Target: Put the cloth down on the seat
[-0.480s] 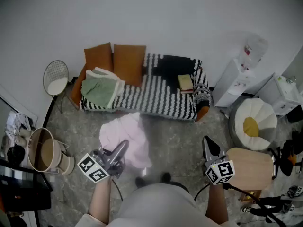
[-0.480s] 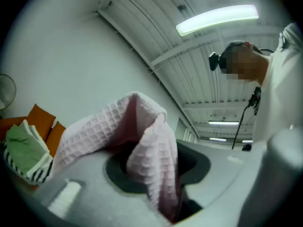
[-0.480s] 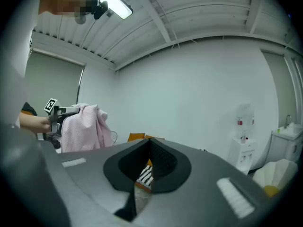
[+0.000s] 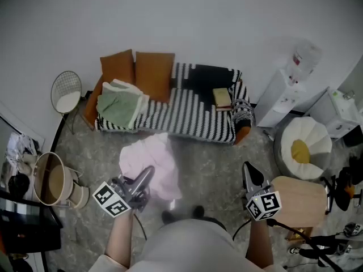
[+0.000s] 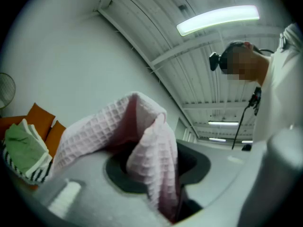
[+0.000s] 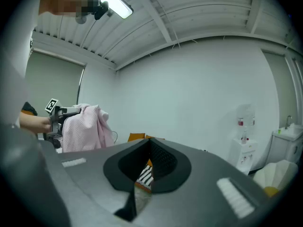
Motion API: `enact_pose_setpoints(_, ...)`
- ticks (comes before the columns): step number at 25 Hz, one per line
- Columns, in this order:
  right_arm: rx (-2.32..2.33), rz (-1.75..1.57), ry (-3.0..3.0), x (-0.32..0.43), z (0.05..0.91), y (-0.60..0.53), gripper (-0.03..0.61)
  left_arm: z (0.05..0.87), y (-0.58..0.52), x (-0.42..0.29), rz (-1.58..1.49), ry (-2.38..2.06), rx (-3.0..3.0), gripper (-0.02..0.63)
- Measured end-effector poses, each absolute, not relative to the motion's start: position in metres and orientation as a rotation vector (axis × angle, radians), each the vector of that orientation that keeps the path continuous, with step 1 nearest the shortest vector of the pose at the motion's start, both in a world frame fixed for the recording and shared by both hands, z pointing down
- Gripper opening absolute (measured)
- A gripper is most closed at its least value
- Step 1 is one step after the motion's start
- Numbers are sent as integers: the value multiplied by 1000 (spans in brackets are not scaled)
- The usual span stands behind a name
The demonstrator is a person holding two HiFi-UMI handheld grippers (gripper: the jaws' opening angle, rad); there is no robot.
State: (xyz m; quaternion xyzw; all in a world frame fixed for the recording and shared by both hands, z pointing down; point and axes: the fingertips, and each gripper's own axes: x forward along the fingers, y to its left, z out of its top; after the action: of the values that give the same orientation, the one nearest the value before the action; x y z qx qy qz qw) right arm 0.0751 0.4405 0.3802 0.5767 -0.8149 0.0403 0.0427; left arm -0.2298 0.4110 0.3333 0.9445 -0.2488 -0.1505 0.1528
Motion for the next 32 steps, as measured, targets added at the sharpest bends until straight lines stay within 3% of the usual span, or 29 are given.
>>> enact_pose_setpoints(32,1607,186,-2542,176,417,410,0,350,409,-135,-430,-874,2670,129)
